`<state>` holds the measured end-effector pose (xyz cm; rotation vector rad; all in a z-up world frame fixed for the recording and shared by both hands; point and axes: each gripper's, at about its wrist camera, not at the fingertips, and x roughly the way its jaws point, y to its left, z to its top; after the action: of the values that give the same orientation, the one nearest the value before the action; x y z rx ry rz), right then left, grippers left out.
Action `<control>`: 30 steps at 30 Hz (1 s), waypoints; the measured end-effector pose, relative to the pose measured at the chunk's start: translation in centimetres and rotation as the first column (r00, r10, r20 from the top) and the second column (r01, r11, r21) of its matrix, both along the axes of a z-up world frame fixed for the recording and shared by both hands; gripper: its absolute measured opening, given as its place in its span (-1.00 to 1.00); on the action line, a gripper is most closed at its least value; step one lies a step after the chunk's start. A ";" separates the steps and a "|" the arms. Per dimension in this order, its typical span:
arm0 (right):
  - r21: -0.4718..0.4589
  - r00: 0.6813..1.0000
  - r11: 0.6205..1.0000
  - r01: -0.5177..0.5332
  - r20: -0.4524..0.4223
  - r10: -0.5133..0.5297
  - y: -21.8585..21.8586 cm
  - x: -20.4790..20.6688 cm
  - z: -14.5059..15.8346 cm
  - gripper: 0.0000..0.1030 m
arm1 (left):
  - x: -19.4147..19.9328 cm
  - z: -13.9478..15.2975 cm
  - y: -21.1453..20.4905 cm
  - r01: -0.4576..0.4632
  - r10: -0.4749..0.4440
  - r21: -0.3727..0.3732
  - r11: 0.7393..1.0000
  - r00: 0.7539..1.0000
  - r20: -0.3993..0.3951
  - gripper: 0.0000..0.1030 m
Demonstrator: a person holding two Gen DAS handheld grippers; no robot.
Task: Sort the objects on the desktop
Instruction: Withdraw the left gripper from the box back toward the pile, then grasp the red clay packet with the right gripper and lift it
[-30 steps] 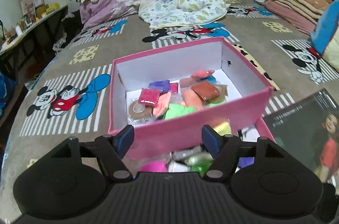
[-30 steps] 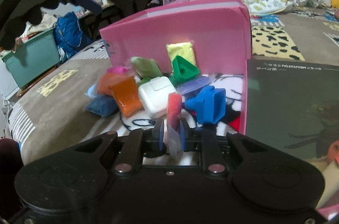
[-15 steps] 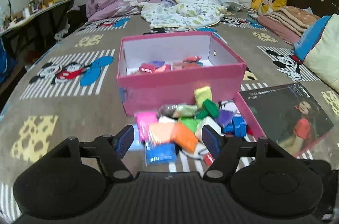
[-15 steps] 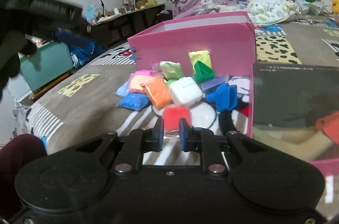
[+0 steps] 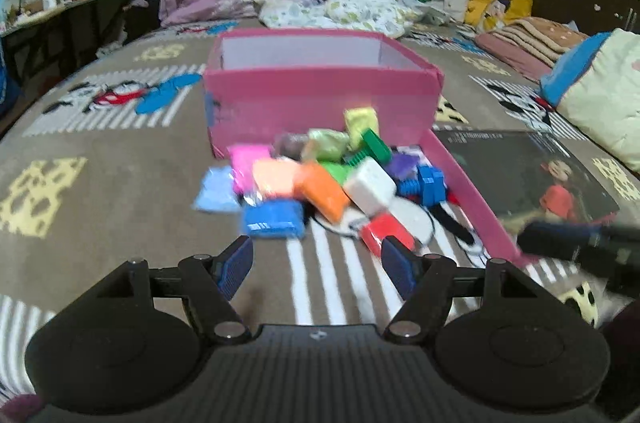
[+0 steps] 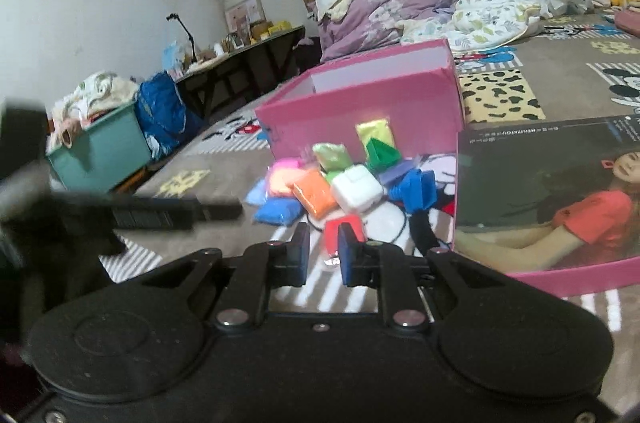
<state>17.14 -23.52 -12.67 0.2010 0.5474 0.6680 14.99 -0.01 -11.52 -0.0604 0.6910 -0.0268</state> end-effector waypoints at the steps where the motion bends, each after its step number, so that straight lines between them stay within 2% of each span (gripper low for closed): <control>1: 0.006 1.000 1.000 0.000 -0.001 0.000 -0.1 0.1 0.3 -0.71 | -0.1 -0.3 -0.2 0.004 -0.004 0.001 1.000 1.000 0.006 0.36; 7: 0.012 1.000 1.000 -0.005 0.007 0.004 0.2 1.6 2.9 -0.71 | 0.3 -1.8 -0.5 0.009 -0.008 -0.036 0.999 1.000 0.028 0.36; 13: -0.001 0.999 0.999 -0.051 0.004 0.051 1.2 4.4 4.8 -0.71 | 0.8 -3.6 0.3 0.005 -0.005 -0.083 0.997 1.000 0.004 0.36; 15: -0.036 0.999 0.998 -0.052 0.008 0.052 1.6 5.4 5.1 -0.71 | 1.1 -4.0 0.8 -0.009 0.008 -0.093 0.996 1.000 -0.009 0.36; 17: -0.121 0.999 0.992 -0.038 0.009 0.039 2.3 6.4 4.7 -0.71 | 1.3 -4.3 1.1 -0.014 0.013 -0.103 0.995 1.000 -0.014 0.36; 18: -0.179 1.000 0.983 -0.030 0.003 0.031 2.7 7.0 4.3 -0.48 | 1.4 -4.4 1.2 -0.014 0.012 -0.108 0.994 1.000 -0.015 0.36; 19: -0.236 1.000 0.971 -0.023 -0.003 0.023 3.2 7.6 3.9 -0.14 | 1.5 -4.4 1.3 -0.014 0.013 -0.112 0.994 1.000 -0.014 0.36; 20: -0.284 1.000 0.959 -0.019 -0.011 0.017 3.7 8.1 3.2 0.57 | 1.5 -4.4 1.3 -0.014 0.012 -0.113 0.994 1.000 -0.015 0.36; 23: -0.414 0.999 0.910 -0.013 -0.037 -0.003 5.2 9.7 0.8 0.57 | 1.7 -4.6 1.4 -0.014 0.011 -0.117 0.993 1.000 -0.022 0.36; 26: -0.442 0.999 0.897 -0.005 -0.047 -0.017 5.7 10.9 -0.5 0.56 | 1.8 -4.6 1.5 -0.013 0.010 -0.130 0.991 1.000 -0.024 0.36; 28: -0.443 0.997 0.896 -0.034 -0.072 0.002 6.1 11.4 -0.9 0.49 | 1.9 -4.5 1.7 -0.017 0.014 -0.136 0.991 1.000 -0.023 0.36; 30: -0.449 0.995 0.890 -0.083 -0.083 0.051 7.0 11.1 -1.1 0.25 | 1.9 -4.5 2.0 -0.023 0.020 -0.144 0.989 0.999 -0.026 0.36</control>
<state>28.26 -16.53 -13.79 -0.2360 0.7646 0.5843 16.87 1.96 -16.01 -0.2077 0.7120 -0.0554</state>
